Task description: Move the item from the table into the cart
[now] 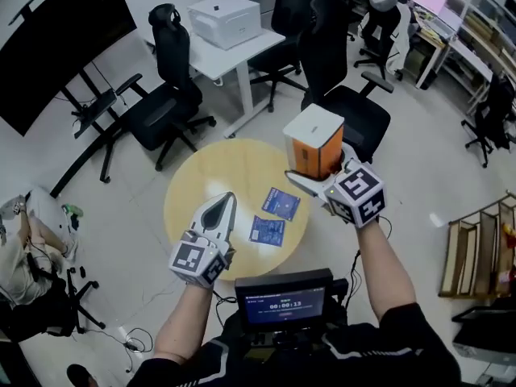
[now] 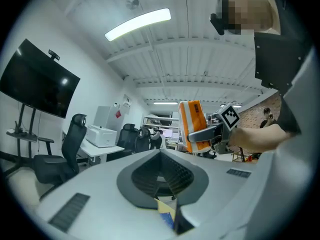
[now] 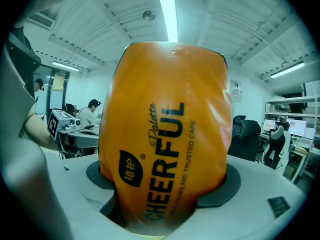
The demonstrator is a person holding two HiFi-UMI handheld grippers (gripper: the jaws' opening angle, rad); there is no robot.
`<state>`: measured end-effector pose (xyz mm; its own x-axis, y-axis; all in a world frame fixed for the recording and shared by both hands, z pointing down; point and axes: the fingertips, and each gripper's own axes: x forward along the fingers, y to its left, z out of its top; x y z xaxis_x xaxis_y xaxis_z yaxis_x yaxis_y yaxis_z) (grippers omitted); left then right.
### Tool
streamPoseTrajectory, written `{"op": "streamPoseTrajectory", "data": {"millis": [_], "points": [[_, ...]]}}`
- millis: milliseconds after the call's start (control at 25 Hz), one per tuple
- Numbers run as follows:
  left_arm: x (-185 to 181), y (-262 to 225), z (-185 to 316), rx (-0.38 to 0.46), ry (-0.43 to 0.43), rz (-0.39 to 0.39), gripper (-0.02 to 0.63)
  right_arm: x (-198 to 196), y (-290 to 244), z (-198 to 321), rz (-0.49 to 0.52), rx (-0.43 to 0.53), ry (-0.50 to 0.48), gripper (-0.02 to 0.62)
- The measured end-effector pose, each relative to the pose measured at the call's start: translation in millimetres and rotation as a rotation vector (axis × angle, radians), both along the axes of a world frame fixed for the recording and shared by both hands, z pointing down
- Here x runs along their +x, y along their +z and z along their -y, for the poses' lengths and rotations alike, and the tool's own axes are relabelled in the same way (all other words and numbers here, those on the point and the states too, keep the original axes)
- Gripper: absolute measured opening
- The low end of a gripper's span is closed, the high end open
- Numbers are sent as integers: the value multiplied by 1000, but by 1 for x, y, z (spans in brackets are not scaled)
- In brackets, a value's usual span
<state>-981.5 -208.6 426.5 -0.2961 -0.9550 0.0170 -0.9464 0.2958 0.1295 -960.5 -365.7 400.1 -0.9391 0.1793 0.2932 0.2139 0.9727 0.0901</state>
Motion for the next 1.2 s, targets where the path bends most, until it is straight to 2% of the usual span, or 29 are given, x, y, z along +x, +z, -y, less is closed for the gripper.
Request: {"op": "streamPoseTrajectory", "data": {"millis": [160, 320, 520, 720, 880, 960, 1080, 1200], "points": [[50, -10, 58, 19, 59, 3, 8, 75, -13, 59, 51, -19, 116, 405], [100, -23, 111, 56, 126, -66, 8, 150, -32, 107, 105, -36, 226, 405], [151, -38, 170, 108, 220, -31, 8, 229, -33, 146, 153, -43, 379, 404], [199, -51, 212, 121, 416, -59, 8, 285, -35, 167, 166, -47, 552, 405], [246, -52, 230, 95, 563, -18, 8, 349, -40, 169, 181, -32, 688, 405], [289, -53, 238, 94, 617, -10, 8, 401, -43, 167, 200, -37, 750, 405], [380, -56, 247, 90, 693, -4, 8, 502, -45, 164, 219, -31, 835, 405], [437, -65, 260, 95, 763, -11, 8, 567, -54, 158, 235, -19, 916, 405]]}}
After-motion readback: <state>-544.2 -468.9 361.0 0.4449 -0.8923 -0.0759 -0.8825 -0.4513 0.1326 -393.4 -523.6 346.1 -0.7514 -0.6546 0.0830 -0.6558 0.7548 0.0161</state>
